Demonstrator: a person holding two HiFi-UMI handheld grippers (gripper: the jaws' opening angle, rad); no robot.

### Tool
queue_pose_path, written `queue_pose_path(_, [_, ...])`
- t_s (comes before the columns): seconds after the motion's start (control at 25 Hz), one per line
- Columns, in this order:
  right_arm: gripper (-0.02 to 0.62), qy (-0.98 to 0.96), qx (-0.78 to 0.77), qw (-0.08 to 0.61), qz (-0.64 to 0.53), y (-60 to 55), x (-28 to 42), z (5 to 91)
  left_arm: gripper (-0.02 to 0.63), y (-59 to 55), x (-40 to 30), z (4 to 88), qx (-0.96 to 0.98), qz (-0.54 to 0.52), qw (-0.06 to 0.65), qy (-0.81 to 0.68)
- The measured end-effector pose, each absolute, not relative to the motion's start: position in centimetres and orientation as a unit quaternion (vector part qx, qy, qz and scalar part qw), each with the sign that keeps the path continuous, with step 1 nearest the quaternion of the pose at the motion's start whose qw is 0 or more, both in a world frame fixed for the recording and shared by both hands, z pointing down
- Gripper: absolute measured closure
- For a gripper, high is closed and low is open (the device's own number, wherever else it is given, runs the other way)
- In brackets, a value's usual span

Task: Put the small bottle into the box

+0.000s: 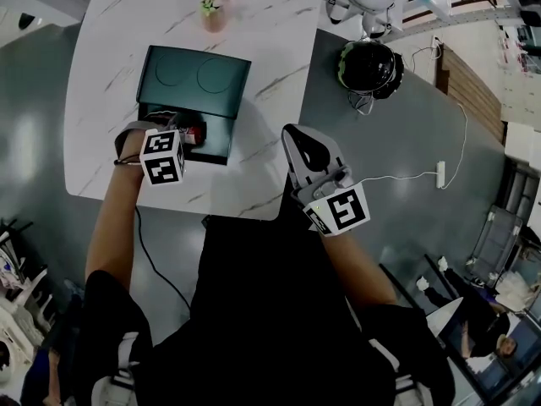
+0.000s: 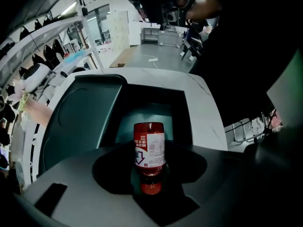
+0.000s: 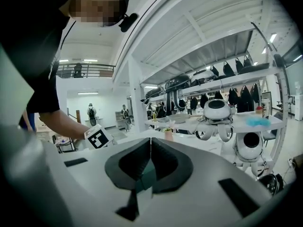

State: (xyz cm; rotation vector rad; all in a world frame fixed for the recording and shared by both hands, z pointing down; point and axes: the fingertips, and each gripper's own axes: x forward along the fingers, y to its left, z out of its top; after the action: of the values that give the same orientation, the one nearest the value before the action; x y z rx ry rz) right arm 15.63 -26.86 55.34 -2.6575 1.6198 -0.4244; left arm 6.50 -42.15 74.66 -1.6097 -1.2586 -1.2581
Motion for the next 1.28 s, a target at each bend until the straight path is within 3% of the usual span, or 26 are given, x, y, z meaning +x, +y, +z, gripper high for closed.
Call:
queue_pose_path(0.68, [0.563, 0.517, -0.845, 0.003, -0.137, -27.1, 15.7, 55.7, 0.382, -41.6, 6.4, 75.7, -0.617, -0.495, 0.349, -0.503])
queue_pose_path(0.8, [0.563, 0.517, -0.845, 0.005, -0.136, -27.0, 15.5, 55.7, 0.355, -42.0, 5.9, 76.1, -0.611, -0.504, 0.347, -0.502])
queue_pose_path(1.12, [0.563, 0.525, -0.842, 0.002, -0.126, -26.9, 14.8, 55.1, 0.345, -43.2, 6.9, 70.4, -0.716, -0.446, 0.265, -0.468])
queue_pose_path(1.16, [0.563, 0.526, -0.841, 0.002, -0.125, -26.9, 14.6, 54.9, 0.363, -43.4, 7.3, 68.9, -0.741, -0.426, 0.25, -0.456])
queue_pose_path(1.28, [0.563, 0.536, -0.836, -0.001, -0.118, -27.4, 14.1, 54.1, 0.502, -44.5, 8.8, 63.3, -0.83, -0.341, 0.188, -0.4])
